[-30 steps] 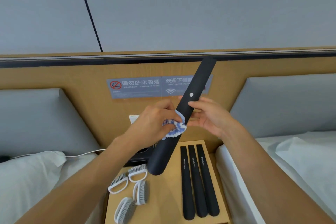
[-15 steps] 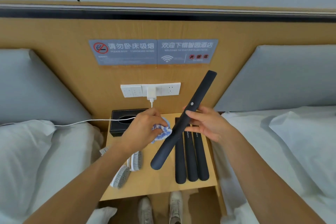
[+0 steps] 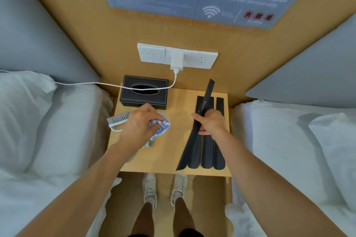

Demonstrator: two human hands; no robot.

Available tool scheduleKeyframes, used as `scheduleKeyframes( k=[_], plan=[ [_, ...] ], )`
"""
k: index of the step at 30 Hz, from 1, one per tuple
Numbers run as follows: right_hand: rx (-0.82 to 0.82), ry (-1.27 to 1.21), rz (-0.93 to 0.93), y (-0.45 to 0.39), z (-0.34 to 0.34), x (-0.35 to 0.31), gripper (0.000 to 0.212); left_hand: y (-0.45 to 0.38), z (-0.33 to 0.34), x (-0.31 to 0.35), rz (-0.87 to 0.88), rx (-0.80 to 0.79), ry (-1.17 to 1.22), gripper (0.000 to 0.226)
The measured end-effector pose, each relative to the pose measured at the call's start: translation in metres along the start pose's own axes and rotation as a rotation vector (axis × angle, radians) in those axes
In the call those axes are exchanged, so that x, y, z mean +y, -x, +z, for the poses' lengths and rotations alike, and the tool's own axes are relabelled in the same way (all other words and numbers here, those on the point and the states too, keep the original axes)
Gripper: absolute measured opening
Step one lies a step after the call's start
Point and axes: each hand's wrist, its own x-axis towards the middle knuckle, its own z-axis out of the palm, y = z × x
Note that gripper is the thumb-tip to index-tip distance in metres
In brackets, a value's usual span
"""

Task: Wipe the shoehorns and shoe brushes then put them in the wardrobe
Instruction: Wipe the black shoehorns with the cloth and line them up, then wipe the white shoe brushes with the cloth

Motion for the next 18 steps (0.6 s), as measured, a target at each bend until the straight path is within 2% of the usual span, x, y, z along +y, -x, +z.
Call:
scheduleKeyframes(
  k=[10,14,18],
  plan=[
    [0.200,0.611,-0.013,-0.068,0.079,0.022,0.067,0.017,0.023,-0.057,-0.093,0.059,0.032,0.021],
    [0.230,0.766,-0.086,-0.083,0.090,0.029,0.062,0.022,0.029,-0.066,-0.121,0.043,0.055,0.023],
    [0.223,0.789,-0.082,-0.099,0.098,0.029,0.052,0.018,0.034,-0.071,-0.123,0.039,0.069,0.023]
  ],
)
